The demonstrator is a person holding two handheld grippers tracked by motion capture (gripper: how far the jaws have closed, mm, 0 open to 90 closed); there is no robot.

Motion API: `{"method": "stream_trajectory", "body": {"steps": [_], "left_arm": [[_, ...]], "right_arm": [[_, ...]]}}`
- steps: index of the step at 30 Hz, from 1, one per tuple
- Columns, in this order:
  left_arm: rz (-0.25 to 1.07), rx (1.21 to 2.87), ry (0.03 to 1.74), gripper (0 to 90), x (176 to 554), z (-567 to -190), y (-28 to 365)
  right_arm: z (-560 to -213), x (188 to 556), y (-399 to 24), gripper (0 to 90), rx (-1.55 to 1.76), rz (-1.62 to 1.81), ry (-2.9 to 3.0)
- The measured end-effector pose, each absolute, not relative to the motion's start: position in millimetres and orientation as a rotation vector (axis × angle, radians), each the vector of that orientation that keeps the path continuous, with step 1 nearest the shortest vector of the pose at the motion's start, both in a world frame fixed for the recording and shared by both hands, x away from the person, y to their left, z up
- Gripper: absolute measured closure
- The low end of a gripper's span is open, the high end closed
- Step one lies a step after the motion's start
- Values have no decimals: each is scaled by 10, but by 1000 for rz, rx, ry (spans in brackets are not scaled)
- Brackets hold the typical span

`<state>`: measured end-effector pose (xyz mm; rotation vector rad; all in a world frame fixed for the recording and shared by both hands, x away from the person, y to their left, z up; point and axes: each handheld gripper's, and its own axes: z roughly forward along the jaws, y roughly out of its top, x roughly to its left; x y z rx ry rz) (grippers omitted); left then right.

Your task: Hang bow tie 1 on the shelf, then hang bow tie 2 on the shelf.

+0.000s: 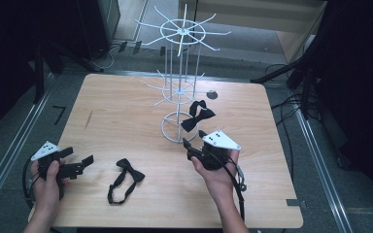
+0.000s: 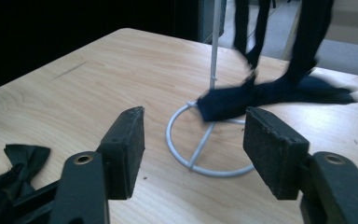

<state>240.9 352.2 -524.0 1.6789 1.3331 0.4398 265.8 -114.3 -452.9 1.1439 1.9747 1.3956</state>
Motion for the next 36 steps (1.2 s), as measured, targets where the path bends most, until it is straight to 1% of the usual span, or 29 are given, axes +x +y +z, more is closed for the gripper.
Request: {"method": "stream_trajectory", "body": {"steps": [1,2,14,30,36], "left_arm": [[440,1679,1333,0,2409,-5240,3522],[441,1679,1333,0,2410,-5241,3521],[442,1681,1335,0,2411,-5240,3516],[440,1683,1334,0,2415,-5240,3519],[441,1683,1333,0,2415,-5241,3518]], "right_arm": [[-4529,2658,-1143,378,1144,1396,1975],[-4554,2630,-1168,355,1148,1386,1981],[-4645,2461,-1241,351,1160,1401,1996],[-4791,2349,-952,431,1120,1392,2114],[-4835,2335,-814,442,1107,1389,2154]]}}
